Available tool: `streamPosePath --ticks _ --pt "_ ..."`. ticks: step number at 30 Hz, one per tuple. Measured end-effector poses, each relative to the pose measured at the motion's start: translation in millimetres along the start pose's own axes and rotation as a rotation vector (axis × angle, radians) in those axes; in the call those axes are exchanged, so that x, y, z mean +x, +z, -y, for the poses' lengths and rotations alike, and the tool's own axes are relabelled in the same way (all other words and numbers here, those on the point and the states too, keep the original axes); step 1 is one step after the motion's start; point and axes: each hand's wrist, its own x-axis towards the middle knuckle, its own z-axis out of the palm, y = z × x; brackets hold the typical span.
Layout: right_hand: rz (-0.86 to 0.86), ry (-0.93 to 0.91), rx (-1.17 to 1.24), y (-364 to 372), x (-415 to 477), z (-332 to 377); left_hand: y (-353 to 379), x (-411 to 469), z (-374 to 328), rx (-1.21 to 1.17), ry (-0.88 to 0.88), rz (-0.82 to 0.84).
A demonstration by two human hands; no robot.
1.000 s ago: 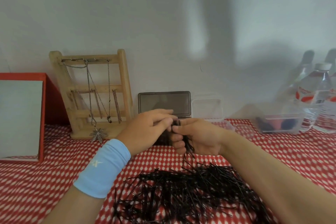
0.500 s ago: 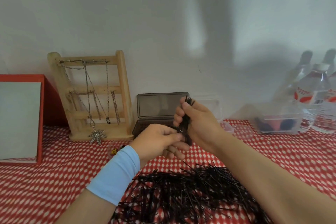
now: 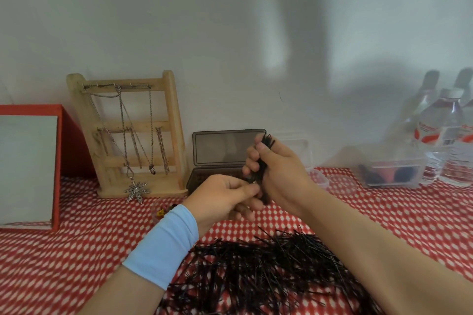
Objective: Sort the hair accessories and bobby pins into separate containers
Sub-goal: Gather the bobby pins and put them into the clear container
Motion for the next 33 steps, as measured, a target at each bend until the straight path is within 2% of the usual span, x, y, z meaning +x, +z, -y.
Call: streamPosePath --ticks 5,7,9,12,14,17,19,21,24,27,33 --pt "0.023 0.118 -0.027 -3 -2 0 -2 5 2 -0.021 0.093 -0.063" --pt "0.045 0.153 0.041 -2 -2 1 -1 5 2 -0.023 0.090 -0.075" --pt "0.055 0.136 0.063 0 -1 2 -2 5 3 -0.029 0.050 -0.046" --pt "0.025 0.065 0.035 -1 2 4 -9 2 0 0.059 -0.107 0.065" --pt "0.001 0.030 0.054 -2 4 8 -10 3 -1 0.031 -0.167 0.056" --pt "-0.022 -0.018 0.063 -3 4 12 -6 6 1 -0.329 -0.173 -0.036" --pt "-0.028 -0.079 -0.017 -4 4 10 -1 6 -1 -0.661 -0.170 0.039" --pt "-0.033 -0.146 -0.183 -5 3 8 1 5 -4 -0.829 -0.165 0.096" --pt "-0.022 -0.186 -0.384 -5 0 7 1 3 -8 -0.989 -0.122 0.090" --pt "0.018 -0.145 -0.509 -7 -1 4 -2 0 -10 -1.078 -0.116 0.103" --pt "-0.006 -0.109 -0.422 -11 2 7 -4 -2 -14 -1.161 -0.125 0.197"
